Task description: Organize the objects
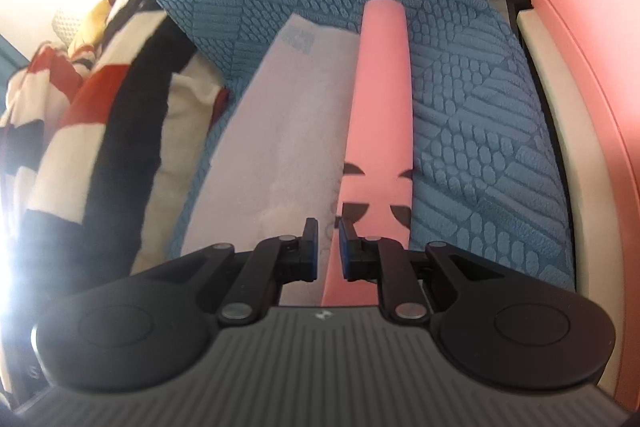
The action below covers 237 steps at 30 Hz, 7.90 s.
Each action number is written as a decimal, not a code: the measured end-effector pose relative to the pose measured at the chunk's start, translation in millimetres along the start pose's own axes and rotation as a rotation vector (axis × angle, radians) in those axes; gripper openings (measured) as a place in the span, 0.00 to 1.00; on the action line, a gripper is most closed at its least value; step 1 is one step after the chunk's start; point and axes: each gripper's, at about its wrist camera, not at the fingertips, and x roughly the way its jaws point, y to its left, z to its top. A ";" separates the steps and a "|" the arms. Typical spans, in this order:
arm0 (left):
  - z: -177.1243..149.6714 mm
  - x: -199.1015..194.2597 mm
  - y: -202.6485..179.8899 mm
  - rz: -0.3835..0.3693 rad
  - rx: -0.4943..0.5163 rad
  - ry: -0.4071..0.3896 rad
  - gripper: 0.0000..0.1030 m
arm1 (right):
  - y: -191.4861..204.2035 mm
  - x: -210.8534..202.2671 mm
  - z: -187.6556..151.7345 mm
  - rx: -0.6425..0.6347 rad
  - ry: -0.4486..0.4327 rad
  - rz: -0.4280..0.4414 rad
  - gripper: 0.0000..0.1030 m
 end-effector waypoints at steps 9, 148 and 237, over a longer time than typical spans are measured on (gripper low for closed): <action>0.6 -11.3 -5.7 0.047 0.050 -0.034 0.06 | -3.1 13.3 -4.4 0.022 0.054 -0.001 0.13; -15.3 24.8 -77.8 0.075 0.529 -0.034 0.18 | -33.8 -10.4 23.9 0.128 0.007 -0.139 0.07; -0.2 -4.7 -34.5 0.173 0.291 -0.039 0.08 | -38.6 1.4 13.8 0.153 -0.024 -0.069 0.42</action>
